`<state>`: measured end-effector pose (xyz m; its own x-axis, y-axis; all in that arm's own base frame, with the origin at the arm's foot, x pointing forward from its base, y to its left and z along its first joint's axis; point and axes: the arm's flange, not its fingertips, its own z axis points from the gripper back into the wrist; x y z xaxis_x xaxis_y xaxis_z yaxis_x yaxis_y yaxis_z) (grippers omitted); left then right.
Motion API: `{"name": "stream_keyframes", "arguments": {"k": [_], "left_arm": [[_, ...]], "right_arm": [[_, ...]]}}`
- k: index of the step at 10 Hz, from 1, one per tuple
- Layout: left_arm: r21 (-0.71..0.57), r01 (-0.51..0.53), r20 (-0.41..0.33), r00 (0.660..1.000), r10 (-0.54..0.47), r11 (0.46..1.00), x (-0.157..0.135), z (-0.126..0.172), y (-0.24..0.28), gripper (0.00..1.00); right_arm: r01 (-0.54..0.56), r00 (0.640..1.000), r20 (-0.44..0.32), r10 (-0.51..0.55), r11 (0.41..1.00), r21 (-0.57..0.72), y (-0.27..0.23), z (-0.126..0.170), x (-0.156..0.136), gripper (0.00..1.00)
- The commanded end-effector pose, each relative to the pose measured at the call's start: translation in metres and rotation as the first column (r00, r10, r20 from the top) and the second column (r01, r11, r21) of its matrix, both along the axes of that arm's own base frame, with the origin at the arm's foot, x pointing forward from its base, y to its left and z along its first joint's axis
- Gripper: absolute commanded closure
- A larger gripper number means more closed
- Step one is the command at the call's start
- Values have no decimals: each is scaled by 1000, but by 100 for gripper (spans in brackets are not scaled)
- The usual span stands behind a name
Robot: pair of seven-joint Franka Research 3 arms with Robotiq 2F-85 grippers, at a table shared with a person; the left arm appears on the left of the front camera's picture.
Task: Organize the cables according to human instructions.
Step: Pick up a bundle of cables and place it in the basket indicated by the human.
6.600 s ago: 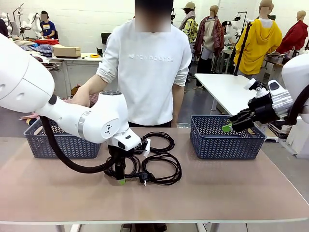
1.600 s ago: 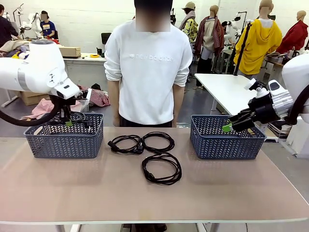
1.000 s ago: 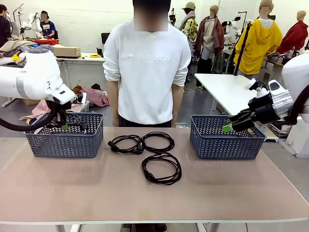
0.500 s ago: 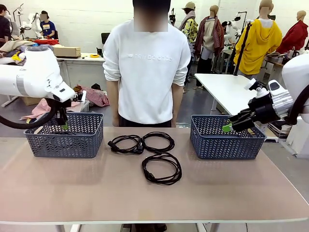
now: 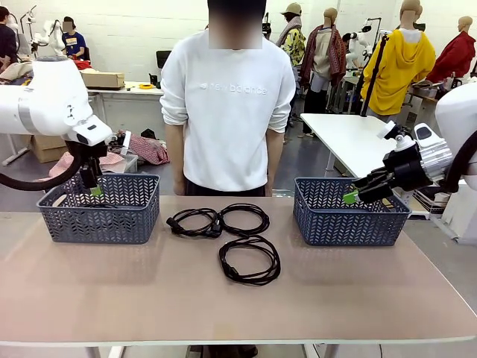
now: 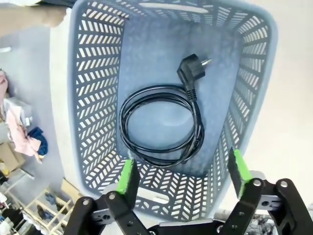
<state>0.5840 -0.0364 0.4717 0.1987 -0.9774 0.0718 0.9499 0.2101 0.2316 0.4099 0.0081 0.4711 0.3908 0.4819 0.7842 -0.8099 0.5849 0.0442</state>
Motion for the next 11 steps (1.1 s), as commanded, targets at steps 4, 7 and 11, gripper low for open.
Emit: {"name": "stream_keyframes", "arguments": {"k": [4,7,11], "left_arm": [[-15,2,-24,1000,-2,1000,-1,2,0,0],[-15,2,-24,1000,-2,1000,-1,2,0,0],[-134,-4,-31,1000,0,991,-46,20,-29,0]], "right_arm": [[-14,999,32,14,1000,20,1,-1,5,0],[-14,999,32,14,1000,20,1,-1,5,0],[-14,999,32,14,1000,20,1,-1,5,0]]}}
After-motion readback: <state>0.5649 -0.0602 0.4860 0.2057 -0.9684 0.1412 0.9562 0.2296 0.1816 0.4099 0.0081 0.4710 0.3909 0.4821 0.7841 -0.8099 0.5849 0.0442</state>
